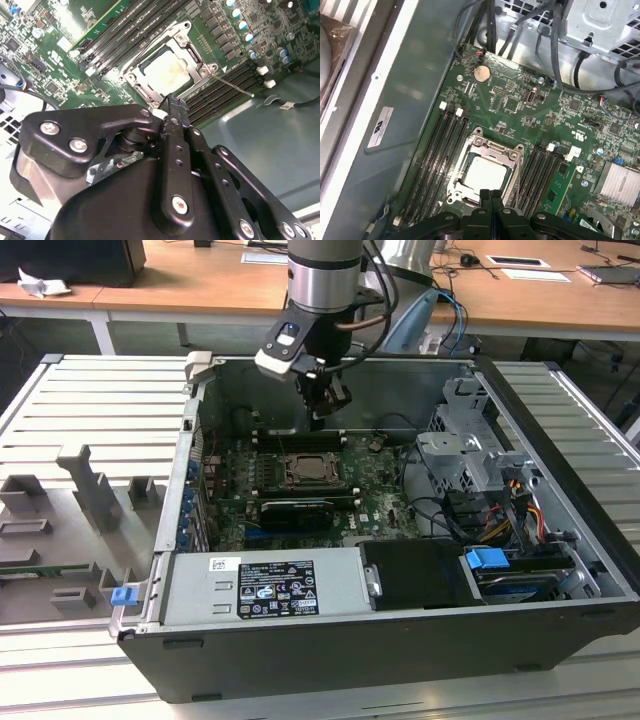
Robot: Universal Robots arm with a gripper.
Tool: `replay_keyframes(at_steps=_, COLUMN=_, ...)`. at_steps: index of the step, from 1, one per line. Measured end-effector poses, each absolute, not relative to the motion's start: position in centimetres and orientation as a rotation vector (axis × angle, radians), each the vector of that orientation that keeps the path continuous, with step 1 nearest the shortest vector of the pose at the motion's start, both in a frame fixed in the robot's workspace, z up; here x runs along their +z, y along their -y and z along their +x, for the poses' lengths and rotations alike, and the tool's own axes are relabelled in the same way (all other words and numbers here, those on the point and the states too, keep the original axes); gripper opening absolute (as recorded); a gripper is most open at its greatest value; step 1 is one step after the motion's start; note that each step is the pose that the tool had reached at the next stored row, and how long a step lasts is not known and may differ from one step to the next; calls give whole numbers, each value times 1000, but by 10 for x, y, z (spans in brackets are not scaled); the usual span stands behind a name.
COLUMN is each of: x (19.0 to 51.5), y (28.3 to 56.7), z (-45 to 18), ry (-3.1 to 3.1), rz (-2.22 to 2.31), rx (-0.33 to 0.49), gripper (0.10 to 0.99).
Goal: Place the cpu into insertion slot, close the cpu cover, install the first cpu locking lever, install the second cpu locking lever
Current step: 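Install the first cpu locking lever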
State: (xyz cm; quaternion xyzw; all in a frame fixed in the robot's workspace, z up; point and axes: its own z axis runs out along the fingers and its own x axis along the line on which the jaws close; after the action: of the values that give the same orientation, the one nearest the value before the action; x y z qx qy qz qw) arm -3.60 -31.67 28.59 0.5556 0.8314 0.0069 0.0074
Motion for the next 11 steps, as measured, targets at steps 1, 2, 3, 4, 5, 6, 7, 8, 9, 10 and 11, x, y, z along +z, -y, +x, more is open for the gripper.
replay_keyframes(at_steps=1, x=286, y=317, z=-36, ry=-2614, rz=1717, rx=22, gripper=106)
replay_keyframes(at_steps=2, x=286, y=317, z=-36, ry=-2627, rz=1696, rx=22, gripper=106)
replay_keyframes(at_steps=3, x=286, y=317, z=-36, ry=-2643, rz=1671, rx=22, gripper=106)
replay_keyframes(at_steps=4, x=286, y=317, z=-36, ry=-2659, rz=1645, rx=22, gripper=106)
replay_keyframes(at_steps=5, x=286, y=317, z=-36, ry=-2701, rz=1577, rx=23, gripper=106)
replay_keyframes(at_steps=6, x=286, y=317, z=-36, ry=-2742, rz=1505, rx=24, gripper=106)
replay_keyframes(at_steps=7, x=286, y=317, z=-36, ry=-2748, rz=1494, rx=24, gripper=106)
replay_keyframes(at_steps=8, x=286, y=317, z=-36, ry=-2754, rz=1484, rx=24, gripper=106)
replay_keyframes(at_steps=9, x=286, y=317, z=-36, ry=-2761, rz=1470, rx=24, gripper=106)
replay_keyframes(at_steps=10, x=286, y=317, z=-36, ry=-2765, rz=1463, rx=24, gripper=106)
replay_keyframes(at_steps=11, x=286, y=317, z=-36, ry=-2769, rz=1455, rx=24, gripper=106)
